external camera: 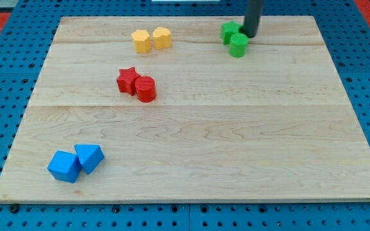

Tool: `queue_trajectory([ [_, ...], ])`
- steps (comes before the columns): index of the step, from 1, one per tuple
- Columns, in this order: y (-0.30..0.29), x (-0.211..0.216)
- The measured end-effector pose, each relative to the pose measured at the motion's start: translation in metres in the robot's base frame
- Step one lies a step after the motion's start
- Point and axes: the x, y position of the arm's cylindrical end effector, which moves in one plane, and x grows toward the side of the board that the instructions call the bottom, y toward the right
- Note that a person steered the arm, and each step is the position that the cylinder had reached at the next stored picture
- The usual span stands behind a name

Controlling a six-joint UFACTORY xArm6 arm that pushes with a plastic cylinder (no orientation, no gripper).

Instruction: Slide the green star down a bit

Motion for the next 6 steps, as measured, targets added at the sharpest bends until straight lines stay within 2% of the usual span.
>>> queue_trajectory([
  [1,-0.011,-0.011],
  [2,0.001,-0.042],
  [3,-0.049,-0.042],
  [4,-0.111,0.000],
  [5,-0.115,0.013],
  [6,-0.095,0.013],
])
